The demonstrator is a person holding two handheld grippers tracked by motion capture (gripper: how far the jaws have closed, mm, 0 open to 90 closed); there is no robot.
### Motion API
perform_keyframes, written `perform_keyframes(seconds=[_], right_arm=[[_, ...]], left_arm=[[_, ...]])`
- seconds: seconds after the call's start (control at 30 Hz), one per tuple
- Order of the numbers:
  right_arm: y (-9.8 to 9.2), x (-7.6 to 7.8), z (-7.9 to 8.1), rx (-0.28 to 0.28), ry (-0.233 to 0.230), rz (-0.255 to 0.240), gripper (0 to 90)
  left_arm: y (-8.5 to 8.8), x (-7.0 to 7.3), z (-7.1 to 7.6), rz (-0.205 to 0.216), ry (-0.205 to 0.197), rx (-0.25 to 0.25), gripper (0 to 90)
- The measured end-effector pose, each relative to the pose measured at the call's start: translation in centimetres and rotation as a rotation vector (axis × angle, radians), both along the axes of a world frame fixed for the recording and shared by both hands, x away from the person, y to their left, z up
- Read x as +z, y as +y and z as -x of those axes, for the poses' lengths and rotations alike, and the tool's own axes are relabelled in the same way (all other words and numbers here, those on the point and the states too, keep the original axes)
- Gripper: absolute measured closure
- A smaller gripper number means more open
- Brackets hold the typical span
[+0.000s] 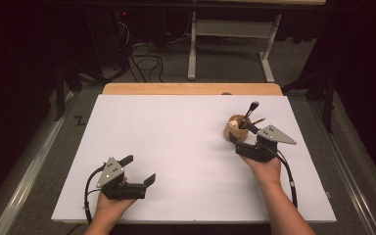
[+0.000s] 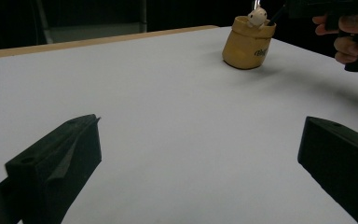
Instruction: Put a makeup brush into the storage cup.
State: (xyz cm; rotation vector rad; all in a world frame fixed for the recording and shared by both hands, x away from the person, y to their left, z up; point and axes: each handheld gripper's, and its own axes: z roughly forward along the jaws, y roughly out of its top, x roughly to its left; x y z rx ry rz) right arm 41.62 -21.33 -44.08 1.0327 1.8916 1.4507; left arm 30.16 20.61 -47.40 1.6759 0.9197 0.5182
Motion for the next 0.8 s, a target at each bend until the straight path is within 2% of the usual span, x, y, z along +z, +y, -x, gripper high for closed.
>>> perform_keyframes(seconds=[0.5,0.67,0.8], right_arm=[[0.1,0.4,1.1,0.039,0.023,0.009,0.9],[-0.1,0.4,1.9,0.05,0.015,0.017,0.2],[-0.6,0.3,2.6,0.055,0.025,0.026,0.2]], left_arm=[[0.3,0.1,0.0,0.003,0.003,0.01,0.2],[0.4,0.1,-0.1,0.003,0.005,0.013,0.2],[0.5,0.1,0.0,-0.003,0.006,0.017,0.2]])
